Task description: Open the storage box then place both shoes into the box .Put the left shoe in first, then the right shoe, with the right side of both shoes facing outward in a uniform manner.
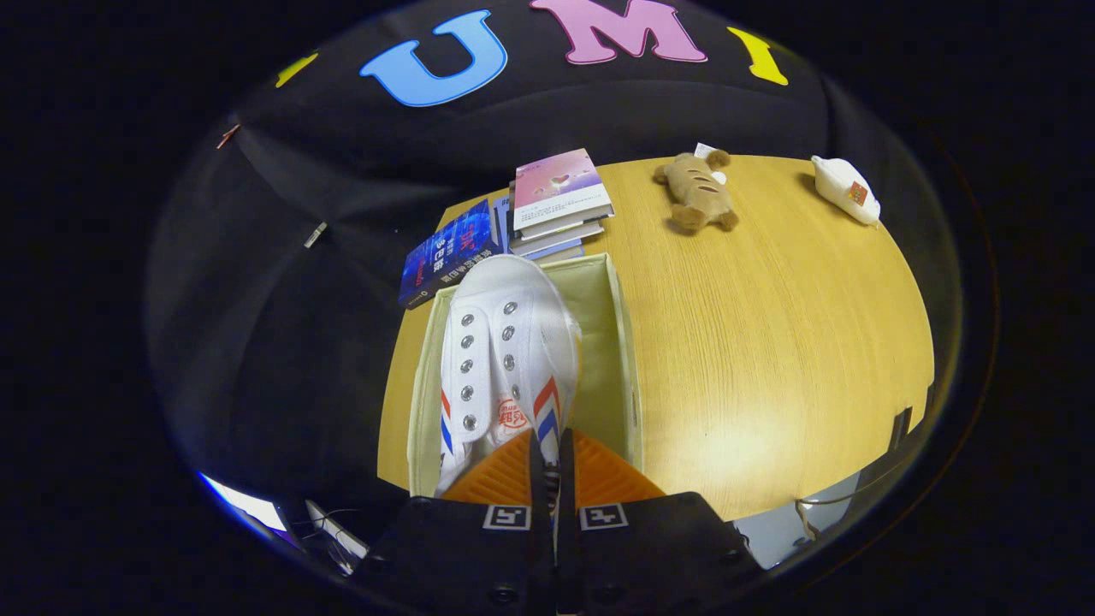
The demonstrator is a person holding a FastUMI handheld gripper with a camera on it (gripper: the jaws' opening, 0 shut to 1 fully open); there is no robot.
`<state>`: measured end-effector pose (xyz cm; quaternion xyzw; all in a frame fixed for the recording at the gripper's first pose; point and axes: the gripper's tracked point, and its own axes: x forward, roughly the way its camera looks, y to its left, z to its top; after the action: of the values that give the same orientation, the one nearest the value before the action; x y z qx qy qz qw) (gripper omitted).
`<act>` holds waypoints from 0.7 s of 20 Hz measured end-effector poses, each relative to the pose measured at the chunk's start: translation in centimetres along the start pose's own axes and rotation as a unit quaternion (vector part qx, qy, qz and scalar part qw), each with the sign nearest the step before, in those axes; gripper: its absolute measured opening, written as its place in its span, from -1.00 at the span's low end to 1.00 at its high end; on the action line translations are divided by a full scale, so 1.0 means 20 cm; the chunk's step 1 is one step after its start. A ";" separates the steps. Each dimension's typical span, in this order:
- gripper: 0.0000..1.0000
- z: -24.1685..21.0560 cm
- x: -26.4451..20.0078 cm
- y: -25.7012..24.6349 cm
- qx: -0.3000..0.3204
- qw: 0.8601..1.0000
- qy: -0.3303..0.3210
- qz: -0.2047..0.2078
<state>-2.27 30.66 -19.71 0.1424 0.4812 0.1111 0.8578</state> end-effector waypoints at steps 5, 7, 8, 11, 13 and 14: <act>-0.84 -0.02 0.06 -0.01 -0.006 1.000 0.014 -0.013; -0.45 0.01 0.04 0.06 0.008 1.000 0.004 0.016; -0.29 0.05 0.02 0.10 0.014 0.999 -0.010 0.028; 0.39 0.15 -0.06 0.10 0.002 0.998 -0.040 0.039; 0.78 0.20 -0.12 0.07 -0.012 0.997 -0.060 0.037; 0.79 0.23 -0.15 0.05 -0.016 0.997 -0.073 0.037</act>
<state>0.11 29.98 -14.69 0.1541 0.4097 0.1392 0.8883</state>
